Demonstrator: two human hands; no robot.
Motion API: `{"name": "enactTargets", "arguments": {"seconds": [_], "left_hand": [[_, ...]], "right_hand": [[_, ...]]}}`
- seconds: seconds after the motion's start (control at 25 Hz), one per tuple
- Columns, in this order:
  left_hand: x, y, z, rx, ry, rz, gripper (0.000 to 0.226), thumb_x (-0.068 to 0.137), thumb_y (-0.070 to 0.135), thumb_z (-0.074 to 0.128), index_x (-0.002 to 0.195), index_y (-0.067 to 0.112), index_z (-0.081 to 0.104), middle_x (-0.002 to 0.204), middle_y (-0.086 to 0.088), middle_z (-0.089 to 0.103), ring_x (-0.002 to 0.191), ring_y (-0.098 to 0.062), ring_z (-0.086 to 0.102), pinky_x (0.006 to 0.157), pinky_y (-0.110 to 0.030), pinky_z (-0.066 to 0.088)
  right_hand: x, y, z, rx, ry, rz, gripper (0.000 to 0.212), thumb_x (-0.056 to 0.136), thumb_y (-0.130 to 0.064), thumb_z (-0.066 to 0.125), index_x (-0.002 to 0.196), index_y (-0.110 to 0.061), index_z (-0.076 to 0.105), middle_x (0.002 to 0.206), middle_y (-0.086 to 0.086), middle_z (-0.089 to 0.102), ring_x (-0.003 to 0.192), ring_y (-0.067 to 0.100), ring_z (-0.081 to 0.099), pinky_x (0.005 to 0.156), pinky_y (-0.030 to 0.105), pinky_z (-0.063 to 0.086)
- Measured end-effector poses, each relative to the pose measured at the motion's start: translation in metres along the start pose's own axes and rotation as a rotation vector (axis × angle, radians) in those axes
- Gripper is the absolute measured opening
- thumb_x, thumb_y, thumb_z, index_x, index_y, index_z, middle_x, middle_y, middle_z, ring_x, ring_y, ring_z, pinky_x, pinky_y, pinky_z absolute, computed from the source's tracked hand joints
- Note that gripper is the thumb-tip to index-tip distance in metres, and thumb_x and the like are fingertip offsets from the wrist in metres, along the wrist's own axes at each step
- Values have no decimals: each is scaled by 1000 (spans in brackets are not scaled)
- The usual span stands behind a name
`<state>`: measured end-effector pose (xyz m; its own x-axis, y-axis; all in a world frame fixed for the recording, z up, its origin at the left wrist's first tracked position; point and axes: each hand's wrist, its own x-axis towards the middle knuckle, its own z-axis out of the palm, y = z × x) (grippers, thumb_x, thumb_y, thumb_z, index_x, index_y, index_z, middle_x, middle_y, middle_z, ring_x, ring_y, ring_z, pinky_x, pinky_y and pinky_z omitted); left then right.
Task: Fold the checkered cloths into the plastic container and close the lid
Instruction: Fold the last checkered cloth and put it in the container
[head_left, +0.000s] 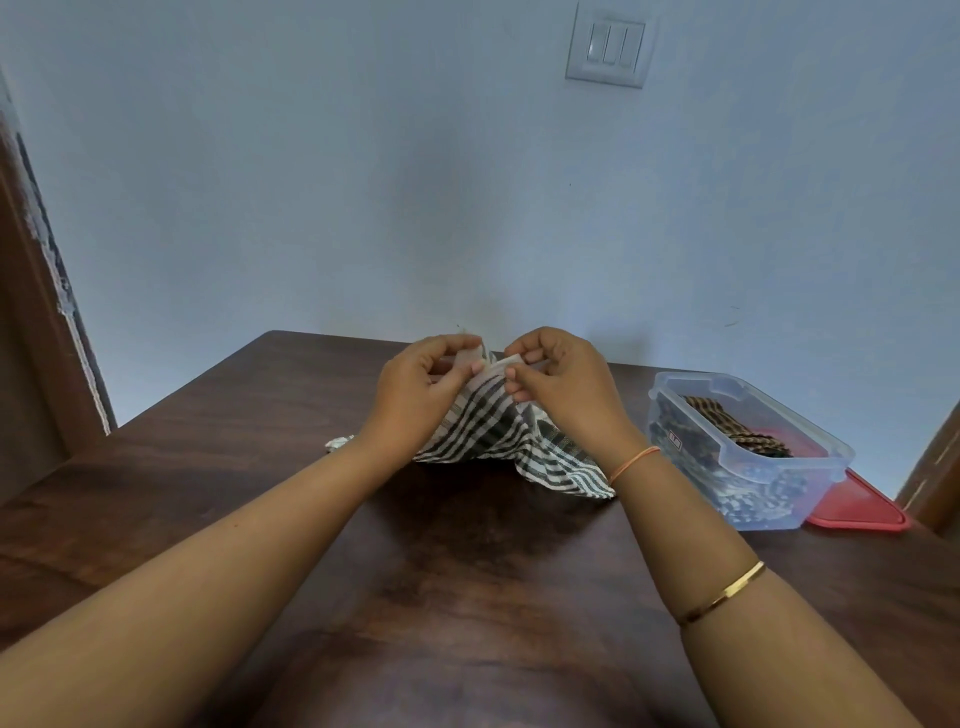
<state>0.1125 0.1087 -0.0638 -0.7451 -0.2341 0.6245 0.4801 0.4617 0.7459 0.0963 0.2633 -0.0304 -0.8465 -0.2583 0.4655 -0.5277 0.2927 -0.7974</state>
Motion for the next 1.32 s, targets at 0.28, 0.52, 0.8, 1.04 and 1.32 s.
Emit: {"name": "enactTargets", "arguments": {"seconds": [0.28,0.52,0.8,1.04,1.32], "left_hand": [[39,-13,-49,-29,513,-194,41,89,6,56,130,14,54,132,-4,56,96,-15,59,85,-13,46],[56,-23,-92,33,657,-242,58,90,3,52,144,16,34,149,-2,33,133,-16,42,113,-28,33],[62,52,-65,-112,415,10,36,92,10,56,127,12,57,124,4,60,106,-8,60,93,-17,50],[41,58,-29,-181,47,-208,39,86,9,66,124,13,56,95,-6,69,90,-17,65,86,-33,54],[22,58,-19,-414,-124,-296,8,83,7,68,90,9,70,85,-10,73,77,-19,71,75,-30,59]], "right_hand": [[14,6,-36,111,551,-91,33,89,-4,52,74,-33,48,75,-10,57,79,25,68,79,43,57],[27,-2,-66,109,853,-131,34,90,-5,50,75,-34,41,79,-17,48,82,11,59,72,20,47],[23,-59,-53,220,629,-495,27,87,1,53,82,-26,49,77,-14,55,64,-4,58,68,25,53],[7,-46,-24,263,-83,-113,20,78,9,66,81,-9,57,57,0,66,50,2,61,54,14,52],[8,-43,-18,36,-5,-188,15,81,-7,69,76,-21,66,72,1,69,64,9,61,66,24,52]]}}
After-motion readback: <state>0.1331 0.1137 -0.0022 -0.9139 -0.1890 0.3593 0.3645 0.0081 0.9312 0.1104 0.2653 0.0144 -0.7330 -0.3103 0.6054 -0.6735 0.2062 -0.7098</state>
